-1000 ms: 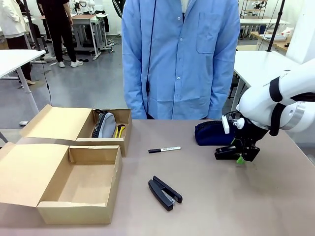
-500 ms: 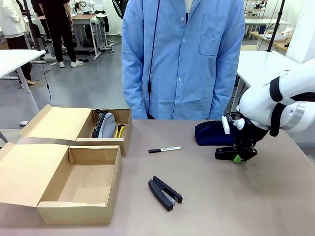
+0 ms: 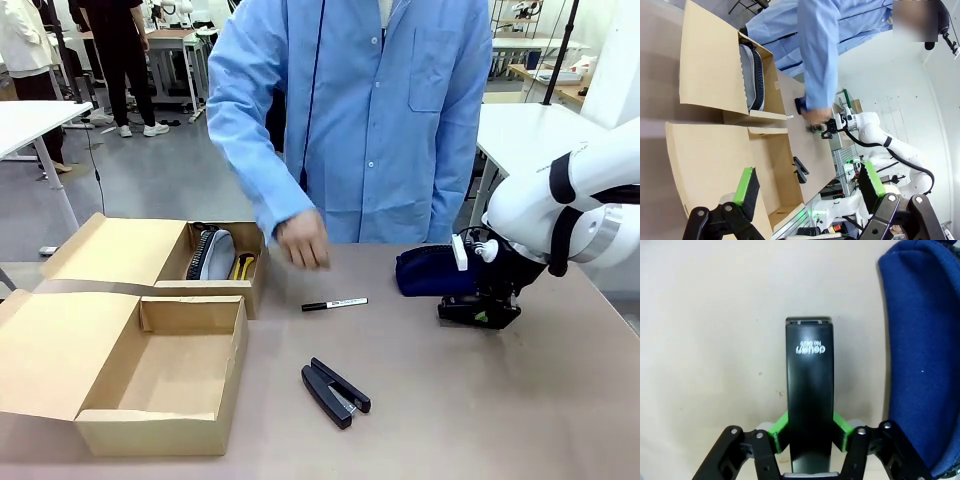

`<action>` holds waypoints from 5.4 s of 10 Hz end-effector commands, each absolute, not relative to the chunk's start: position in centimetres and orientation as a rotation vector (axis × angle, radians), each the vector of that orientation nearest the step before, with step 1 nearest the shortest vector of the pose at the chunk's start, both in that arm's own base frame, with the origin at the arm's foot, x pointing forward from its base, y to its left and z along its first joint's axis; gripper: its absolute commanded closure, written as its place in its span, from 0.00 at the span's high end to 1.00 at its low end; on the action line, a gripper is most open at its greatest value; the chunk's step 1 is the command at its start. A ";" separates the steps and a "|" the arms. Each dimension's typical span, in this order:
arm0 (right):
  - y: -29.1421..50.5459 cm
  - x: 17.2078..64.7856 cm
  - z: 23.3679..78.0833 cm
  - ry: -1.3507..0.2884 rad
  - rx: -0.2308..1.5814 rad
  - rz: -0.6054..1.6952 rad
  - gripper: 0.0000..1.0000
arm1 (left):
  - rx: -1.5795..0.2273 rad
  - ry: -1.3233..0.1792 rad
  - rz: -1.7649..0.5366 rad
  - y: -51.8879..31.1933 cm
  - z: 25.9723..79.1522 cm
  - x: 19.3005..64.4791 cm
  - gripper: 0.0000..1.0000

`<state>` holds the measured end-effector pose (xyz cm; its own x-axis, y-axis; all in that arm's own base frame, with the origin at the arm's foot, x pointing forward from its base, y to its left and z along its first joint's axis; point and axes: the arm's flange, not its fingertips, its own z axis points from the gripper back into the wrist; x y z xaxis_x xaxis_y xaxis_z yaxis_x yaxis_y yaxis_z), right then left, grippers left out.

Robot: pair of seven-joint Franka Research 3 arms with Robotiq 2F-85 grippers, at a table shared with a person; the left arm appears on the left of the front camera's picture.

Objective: Place items inside the box.
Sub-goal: Pick up a Pencil pouch or Stapler and place it inside the Mailer Box closest to the robot.

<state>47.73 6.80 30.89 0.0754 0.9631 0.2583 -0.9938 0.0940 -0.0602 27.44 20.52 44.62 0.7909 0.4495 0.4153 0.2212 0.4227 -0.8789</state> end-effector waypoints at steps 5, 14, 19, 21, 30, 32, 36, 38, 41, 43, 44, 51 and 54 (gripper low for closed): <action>2.1 36.7 43.1 -0.252 0.391 1.381 0.00 | -1.165 -0.711 0.141 20.3 44.7 27.4 1.00; 9.6 27.8 49.0 -0.240 0.355 1.513 0.00 | -1.165 -0.711 0.141 20.3 44.7 27.4 1.00; 23.1 30.5 49.0 -0.238 0.458 1.352 0.00 | -1.165 -0.711 0.141 20.3 44.7 27.4 1.00; 31.7 31.2 49.0 -0.272 0.469 1.333 0.00 | -1.165 -0.711 0.141 20.3 44.7 27.4 1.00; 44.8 29.3 45.6 -0.143 0.536 1.164 0.00 | -1.165 -0.711 0.141 20.3 44.7 27.4 1.00; 45.1 30.1 45.4 -0.155 0.618 0.985 0.00 | -1.165 -0.711 0.141 20.3 44.7 27.4 1.00; 53.0 27.2 45.9 -0.062 0.587 0.622 0.00 | -1.165 -0.711 0.141 20.3 44.7 27.4 1.00; 56.0 26.2 45.6 -0.032 0.500 0.392 0.00 | -1.165 -0.711 0.141 20.3 44.7 27.4 1.00; 59.6 27.6 43.9 -0.021 0.421 0.264 0.00 | -1.165 -0.711 0.141 20.3 44.7 27.4 1.00; 60.2 29.5 42.6 -0.045 0.365 0.178 0.00 | -1.165 -0.711 0.141 20.3 44.7 27.4 1.00; 60.1 30.2 42.1 -0.026 0.361 0.154 0.00 | -1.165 -0.711 0.141 20.3 44.7 27.4 1.00; 59.2 30.8 41.0 0.012 0.353 0.149 0.27 | -1.165 -0.711 0.141 20.3 44.7 27.4 1.00; 58.2 30.8 41.1 0.010 0.329 0.099 1.00 | -1.165 -0.711 0.141 20.3 44.7 27.4 1.00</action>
<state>31.36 58.79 40.54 0.9887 0.1496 0.0127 -0.1450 0.9290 0.3405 27.49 20.62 44.70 0.7904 0.4491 0.4165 0.2218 0.4240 -0.8781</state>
